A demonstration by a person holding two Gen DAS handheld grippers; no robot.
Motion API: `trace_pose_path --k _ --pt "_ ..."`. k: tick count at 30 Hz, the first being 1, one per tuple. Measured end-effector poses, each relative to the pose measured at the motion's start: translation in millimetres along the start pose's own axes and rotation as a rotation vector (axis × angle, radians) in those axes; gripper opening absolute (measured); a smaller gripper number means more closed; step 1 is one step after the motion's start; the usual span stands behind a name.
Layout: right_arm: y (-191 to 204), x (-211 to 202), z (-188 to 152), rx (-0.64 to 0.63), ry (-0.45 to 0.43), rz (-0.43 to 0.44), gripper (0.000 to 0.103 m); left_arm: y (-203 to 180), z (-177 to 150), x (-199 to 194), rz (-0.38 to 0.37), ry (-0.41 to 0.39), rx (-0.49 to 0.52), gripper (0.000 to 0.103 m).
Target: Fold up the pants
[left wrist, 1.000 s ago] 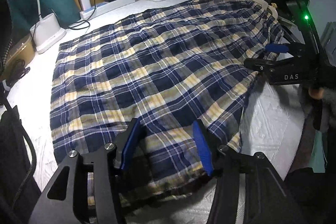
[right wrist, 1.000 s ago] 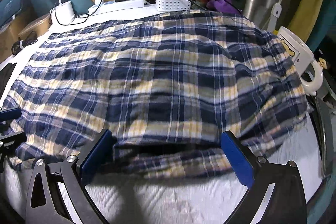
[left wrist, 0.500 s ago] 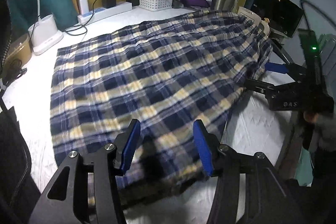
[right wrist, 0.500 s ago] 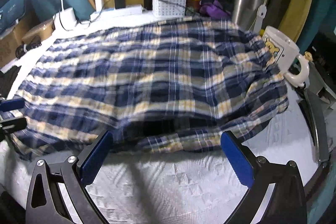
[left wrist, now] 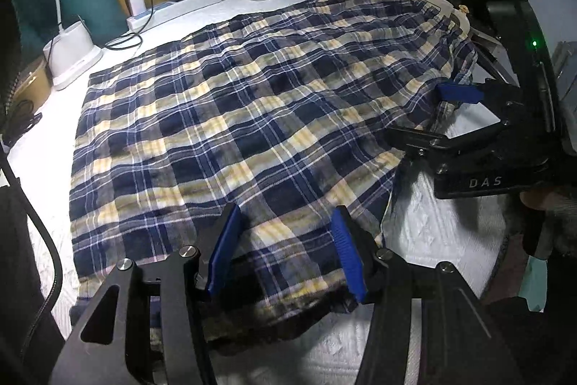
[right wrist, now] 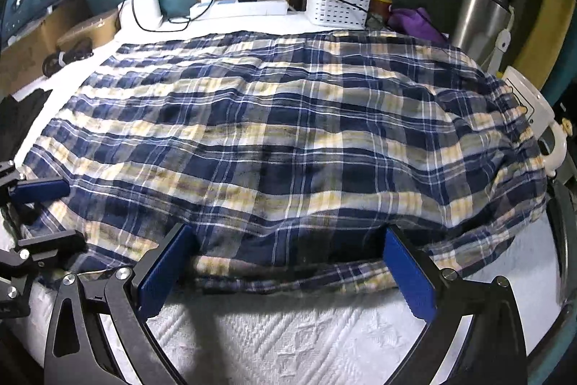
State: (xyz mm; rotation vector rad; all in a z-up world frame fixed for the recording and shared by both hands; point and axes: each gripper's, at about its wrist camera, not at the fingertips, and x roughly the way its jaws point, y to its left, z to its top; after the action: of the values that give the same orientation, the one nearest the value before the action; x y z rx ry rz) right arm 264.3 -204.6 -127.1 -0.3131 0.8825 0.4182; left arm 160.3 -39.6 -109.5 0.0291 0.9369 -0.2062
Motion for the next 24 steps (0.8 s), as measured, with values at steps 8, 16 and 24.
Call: trace_pose_path --k 8,16,24 --pt "-5 -7 -12 0.018 -0.011 0.009 0.103 -1 -8 -7 0.004 0.005 0.006 0.052" --pt "-13 -16 -21 0.042 -0.017 0.013 0.103 17 -4 -27 0.035 -0.011 -0.044 0.052" --pt "-35 -23 -26 0.094 -0.025 0.005 0.103 69 2 -23 0.138 -0.010 -0.169 0.052"
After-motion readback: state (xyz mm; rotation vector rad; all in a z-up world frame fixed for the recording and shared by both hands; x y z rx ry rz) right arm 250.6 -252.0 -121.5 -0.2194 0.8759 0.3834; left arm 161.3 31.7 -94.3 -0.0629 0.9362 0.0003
